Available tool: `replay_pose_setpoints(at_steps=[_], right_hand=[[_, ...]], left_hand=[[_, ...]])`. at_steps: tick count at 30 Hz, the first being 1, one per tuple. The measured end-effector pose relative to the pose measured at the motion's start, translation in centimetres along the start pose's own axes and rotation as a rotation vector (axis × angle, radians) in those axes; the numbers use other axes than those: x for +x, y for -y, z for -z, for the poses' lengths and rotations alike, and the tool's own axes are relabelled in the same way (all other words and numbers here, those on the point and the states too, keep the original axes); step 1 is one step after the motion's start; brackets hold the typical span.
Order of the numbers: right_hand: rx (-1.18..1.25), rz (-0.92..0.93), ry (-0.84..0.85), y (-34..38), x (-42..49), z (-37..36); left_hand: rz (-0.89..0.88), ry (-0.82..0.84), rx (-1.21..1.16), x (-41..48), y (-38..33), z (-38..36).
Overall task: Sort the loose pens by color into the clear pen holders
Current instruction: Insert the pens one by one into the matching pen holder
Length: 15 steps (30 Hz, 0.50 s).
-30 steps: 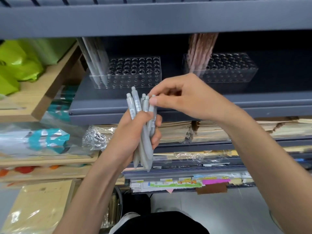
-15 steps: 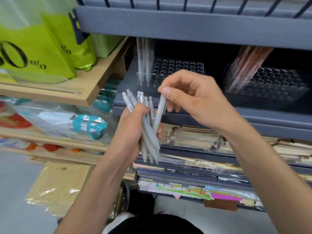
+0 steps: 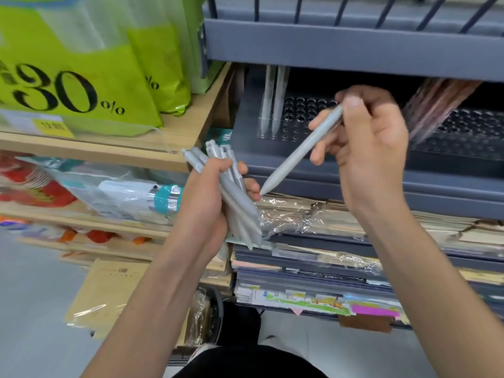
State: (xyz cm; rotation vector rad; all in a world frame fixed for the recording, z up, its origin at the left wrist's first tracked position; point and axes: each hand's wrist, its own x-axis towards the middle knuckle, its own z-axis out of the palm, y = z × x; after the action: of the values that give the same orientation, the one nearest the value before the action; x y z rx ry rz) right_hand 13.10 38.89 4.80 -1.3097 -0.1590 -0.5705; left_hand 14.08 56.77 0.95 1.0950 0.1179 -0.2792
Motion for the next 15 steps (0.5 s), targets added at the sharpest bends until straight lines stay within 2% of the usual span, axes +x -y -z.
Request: replay_pose_setpoints(at_steps=[4, 6, 15], right_hand=[[-0.065, -0.107, -0.12, -0.6, 0.2, -0.5], [-0.09, -0.13, -0.125, -0.8, -0.2, -0.7], [0.011, -0.348, 0.113, -1.4, -2.0, 0.1]], left_hand=[[-0.017, 0.09, 0.161, -0.7, 0.5, -0.2], [-0.019, 0.072, 0.196, -0.7, 0.8, -0.3], [0.005, 0.001, 0.194, -0.1, 1.3, -0.3]])
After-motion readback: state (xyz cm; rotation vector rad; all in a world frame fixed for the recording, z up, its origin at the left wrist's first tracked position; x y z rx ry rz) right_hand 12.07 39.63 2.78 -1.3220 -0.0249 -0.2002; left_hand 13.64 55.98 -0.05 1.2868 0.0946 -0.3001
